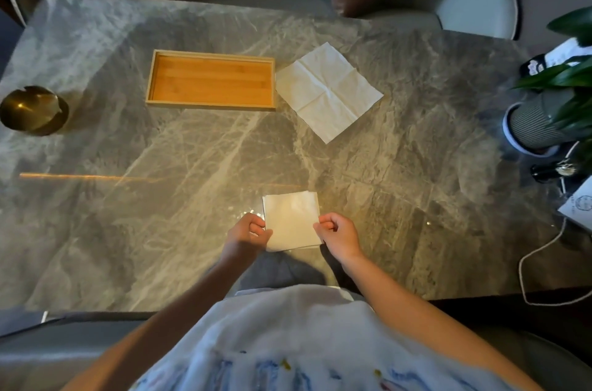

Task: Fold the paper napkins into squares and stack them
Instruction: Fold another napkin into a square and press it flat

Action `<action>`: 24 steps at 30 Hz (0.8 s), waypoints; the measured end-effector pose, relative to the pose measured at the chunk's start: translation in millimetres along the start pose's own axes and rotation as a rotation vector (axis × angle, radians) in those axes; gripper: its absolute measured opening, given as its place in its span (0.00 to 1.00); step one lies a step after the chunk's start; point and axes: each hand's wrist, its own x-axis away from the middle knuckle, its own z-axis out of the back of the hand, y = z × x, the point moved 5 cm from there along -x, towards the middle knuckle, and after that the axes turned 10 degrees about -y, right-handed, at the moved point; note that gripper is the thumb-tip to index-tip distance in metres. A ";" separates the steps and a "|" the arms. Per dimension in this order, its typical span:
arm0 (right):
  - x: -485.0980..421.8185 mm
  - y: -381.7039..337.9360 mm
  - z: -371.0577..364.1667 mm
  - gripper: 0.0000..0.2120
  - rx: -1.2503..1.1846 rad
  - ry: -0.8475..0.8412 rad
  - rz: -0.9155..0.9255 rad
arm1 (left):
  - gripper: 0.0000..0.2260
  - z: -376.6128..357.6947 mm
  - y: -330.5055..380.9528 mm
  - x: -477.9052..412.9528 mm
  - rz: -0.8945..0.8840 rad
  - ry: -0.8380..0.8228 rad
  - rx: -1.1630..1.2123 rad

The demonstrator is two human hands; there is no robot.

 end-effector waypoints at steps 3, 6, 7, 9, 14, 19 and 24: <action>-0.4 2.1 0.6 0.07 0.000 0.008 -0.005 | 0.10 1.4 2.3 -4.5 -0.003 -0.036 -0.055; 0.2 4.0 4.8 0.07 -0.011 0.022 0.016 | 0.10 -0.3 3.2 -3.2 -0.010 -0.064 -0.123; 1.0 4.1 5.9 0.07 -0.004 0.032 0.032 | 0.11 -0.9 4.2 -1.4 -0.018 -0.063 -0.139; 3.7 0.7 9.0 0.09 0.107 0.077 0.088 | 0.17 2.5 11.4 2.5 -0.132 0.014 -0.267; 9.6 -37.5 -7.0 0.22 0.802 0.004 0.489 | 0.29 -14.4 47.0 10.0 -0.636 0.091 -0.981; -5.8 -12.8 -27.5 0.34 1.207 -0.274 0.340 | 0.36 -29.5 24.0 4.4 -0.506 -0.040 -1.319; -10.3 -4.6 -18.0 0.34 1.247 -0.313 0.352 | 0.35 -22.0 11.2 -2.9 -0.537 -0.075 -1.446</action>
